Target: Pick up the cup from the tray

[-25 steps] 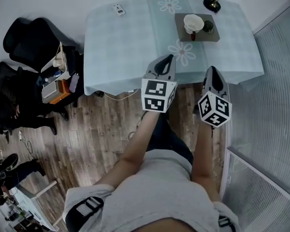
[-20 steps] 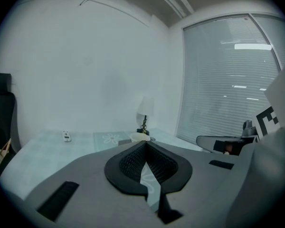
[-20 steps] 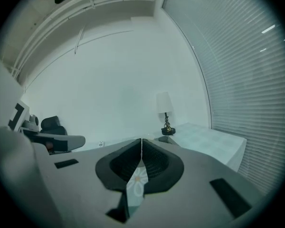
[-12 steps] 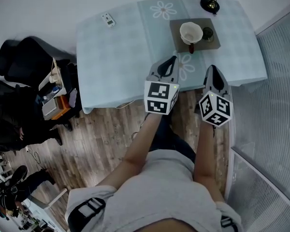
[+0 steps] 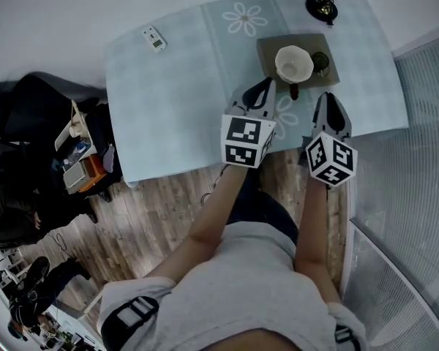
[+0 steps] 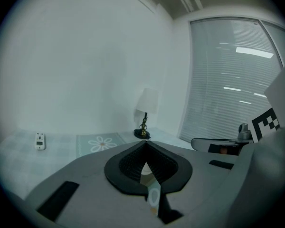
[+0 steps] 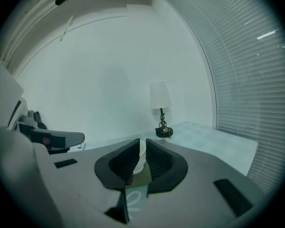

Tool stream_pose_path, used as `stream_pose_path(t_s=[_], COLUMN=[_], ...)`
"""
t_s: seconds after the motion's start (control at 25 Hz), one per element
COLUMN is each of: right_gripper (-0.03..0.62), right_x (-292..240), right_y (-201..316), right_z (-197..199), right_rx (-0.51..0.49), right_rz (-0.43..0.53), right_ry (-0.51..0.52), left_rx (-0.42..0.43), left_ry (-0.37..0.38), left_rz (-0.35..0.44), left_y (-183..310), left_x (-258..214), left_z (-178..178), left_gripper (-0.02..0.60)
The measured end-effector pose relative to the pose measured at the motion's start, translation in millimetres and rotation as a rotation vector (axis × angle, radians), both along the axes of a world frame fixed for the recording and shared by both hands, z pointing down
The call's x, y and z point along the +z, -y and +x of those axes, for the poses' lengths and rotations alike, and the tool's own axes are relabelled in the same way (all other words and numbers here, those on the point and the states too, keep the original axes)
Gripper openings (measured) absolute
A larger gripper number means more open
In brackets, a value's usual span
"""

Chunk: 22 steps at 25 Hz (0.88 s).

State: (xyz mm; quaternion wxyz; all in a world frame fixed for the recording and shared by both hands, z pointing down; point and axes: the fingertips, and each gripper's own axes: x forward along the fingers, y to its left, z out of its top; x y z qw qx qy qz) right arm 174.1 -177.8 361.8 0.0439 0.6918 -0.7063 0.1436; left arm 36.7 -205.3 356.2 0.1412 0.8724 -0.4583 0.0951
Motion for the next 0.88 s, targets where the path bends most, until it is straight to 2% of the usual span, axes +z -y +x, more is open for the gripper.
stream_pose_path(t_s=[0.64, 0.68, 0.76, 0.88], right_gripper=[0.011, 0.018, 0.108, 0.117], right_x=[52, 56, 67, 78], right_y=[49, 53, 60, 72], right_z=[36, 39, 44, 50], right_rx=[0.038, 0.033, 0.014, -0.016], right_rz=[-0.095, -0.104, -0.13, -0.16], right_ry=[-0.018, -0.011, -0.001, -0.014], left_rx=[-0.016, -0.023, -0.034, -0.047], left_ry=[0.054, 0.058, 0.067, 0.071], left_rz=[-0.075, -0.081, -0.092, -0.103], left_y=[56, 58, 62, 69], left_x=[46, 48, 52, 54], left_z=[-8, -9, -8, -7], left_gripper=[0.005, 0.005, 0.005, 0.005])
